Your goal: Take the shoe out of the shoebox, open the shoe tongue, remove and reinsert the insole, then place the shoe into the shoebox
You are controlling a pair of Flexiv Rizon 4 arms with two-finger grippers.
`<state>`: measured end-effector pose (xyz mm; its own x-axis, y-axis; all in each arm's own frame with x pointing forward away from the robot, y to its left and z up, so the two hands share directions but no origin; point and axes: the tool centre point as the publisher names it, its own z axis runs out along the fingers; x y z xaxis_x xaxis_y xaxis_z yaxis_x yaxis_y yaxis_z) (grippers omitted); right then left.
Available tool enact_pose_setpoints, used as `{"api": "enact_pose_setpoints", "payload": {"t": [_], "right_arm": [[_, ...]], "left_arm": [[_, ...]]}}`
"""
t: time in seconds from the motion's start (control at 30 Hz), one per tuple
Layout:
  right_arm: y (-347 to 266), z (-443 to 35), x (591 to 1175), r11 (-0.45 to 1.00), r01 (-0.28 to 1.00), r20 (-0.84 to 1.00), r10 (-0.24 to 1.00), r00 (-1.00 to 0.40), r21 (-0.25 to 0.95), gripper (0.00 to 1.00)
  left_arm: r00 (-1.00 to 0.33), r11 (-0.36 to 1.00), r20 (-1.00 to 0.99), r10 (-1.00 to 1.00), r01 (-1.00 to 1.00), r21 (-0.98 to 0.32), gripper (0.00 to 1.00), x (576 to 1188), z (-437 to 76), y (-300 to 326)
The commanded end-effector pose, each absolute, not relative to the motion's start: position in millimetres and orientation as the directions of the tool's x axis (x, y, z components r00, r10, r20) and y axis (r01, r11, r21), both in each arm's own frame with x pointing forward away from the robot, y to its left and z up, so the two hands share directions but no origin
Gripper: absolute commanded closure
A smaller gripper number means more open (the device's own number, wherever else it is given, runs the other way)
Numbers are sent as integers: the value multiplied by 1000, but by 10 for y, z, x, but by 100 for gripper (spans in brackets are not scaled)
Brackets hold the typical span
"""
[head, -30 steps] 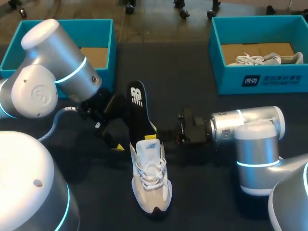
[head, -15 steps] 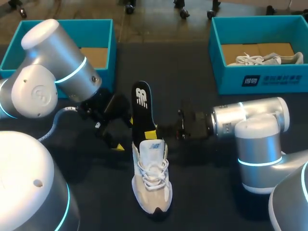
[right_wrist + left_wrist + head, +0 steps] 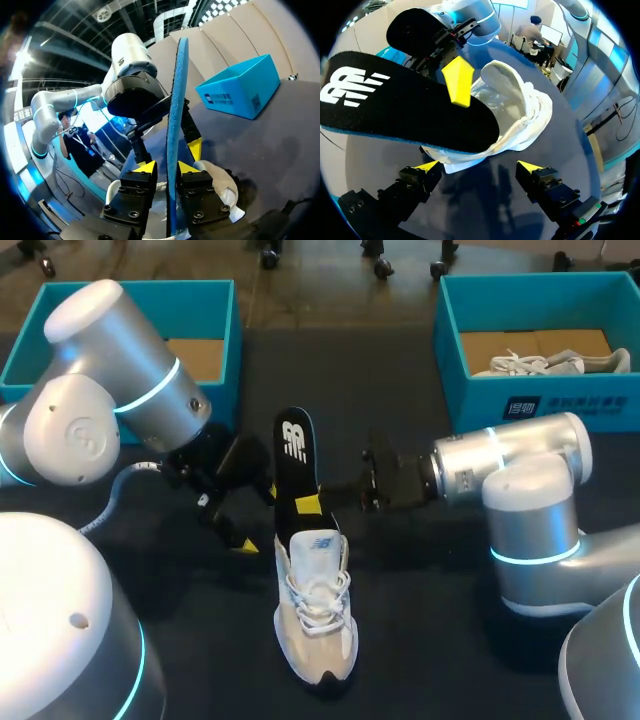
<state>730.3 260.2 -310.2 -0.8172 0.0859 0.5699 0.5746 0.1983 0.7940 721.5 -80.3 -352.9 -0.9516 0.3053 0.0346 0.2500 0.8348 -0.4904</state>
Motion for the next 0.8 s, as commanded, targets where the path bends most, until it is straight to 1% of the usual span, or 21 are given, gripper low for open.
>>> {"api": "enact_pose_setpoints", "payload": {"t": [0.03,0.07,0.1,0.13,0.6,0.8], "right_arm": [[2645,-3133,7401,226,579,580,70,-812,783,85],[2641,-3140,7408,224,583,584,71,-809,781,91],[2638,-3149,7410,222,587,587,73,-806,778,93],[2633,-3162,7406,220,591,591,73,-804,776,100],[2487,-3445,7163,149,656,652,84,-754,740,100],[2488,-3635,7069,135,706,703,76,-707,695,100]], "left_arm": [[-952,834,33,305,251,-491,0,7211,-3537,-802],[-952,834,33,305,251,-491,0,7211,-3537,-802],[-952,834,33,305,251,-491,0,7211,-3537,-802],[-952,834,33,305,251,-491,0,7211,-3537,-802],[-952,834,33,305,251,-491,0,7211,-3537,-802],[-952,834,33,305,251,-491,0,7211,-3537,-802]]}}
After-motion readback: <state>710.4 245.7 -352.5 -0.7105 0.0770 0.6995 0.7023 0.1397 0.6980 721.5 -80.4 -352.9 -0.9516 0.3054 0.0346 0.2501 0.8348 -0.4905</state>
